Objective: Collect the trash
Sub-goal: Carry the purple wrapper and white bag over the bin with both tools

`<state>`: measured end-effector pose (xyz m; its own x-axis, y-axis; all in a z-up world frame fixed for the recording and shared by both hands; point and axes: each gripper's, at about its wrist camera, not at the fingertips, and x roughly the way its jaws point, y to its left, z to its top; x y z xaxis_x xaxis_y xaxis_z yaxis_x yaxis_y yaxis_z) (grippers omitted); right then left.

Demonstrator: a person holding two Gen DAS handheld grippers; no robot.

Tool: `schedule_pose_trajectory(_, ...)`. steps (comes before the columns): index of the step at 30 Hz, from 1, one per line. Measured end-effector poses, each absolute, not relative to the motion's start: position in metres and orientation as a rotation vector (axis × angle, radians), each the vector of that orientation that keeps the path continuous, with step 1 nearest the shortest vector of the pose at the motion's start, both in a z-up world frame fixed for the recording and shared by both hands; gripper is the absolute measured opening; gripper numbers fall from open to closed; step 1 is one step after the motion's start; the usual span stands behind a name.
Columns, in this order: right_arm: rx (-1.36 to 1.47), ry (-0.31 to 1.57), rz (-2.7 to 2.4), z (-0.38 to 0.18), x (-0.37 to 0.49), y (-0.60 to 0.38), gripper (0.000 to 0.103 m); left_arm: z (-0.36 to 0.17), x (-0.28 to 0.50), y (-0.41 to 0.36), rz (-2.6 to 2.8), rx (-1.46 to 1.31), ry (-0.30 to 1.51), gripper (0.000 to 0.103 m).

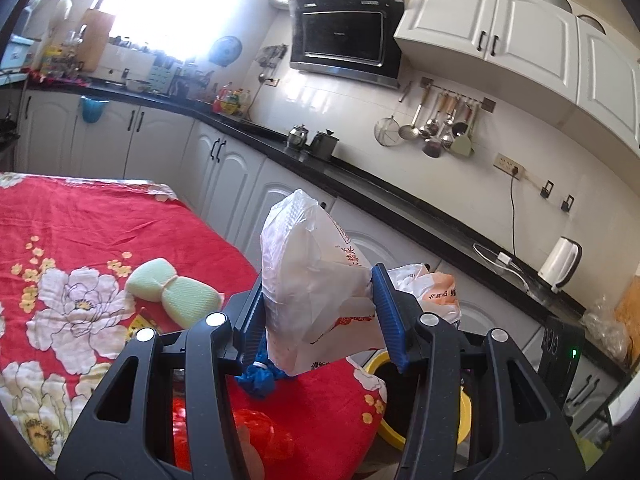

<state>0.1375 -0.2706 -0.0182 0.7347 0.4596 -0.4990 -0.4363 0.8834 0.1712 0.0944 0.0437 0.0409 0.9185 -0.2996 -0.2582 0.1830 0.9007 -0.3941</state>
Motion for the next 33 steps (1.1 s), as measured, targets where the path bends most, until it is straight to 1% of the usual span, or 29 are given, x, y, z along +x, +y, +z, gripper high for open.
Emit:
schedule_pose_trajectory(14, 0.078, 0.539, 0.405, -0.015, 0.134, -0.314, 0.017, 0.035, 0.099, 0.008, -0.311, -0.313, 0.357, 0.042)
schedule_pose_trajectory(33, 0.14, 0.557, 0.3, -0.034, 0.131, -0.368, 0.017, 0.018, 0.114, -0.069, -0.395, -0.194, 0.433, 0.042)
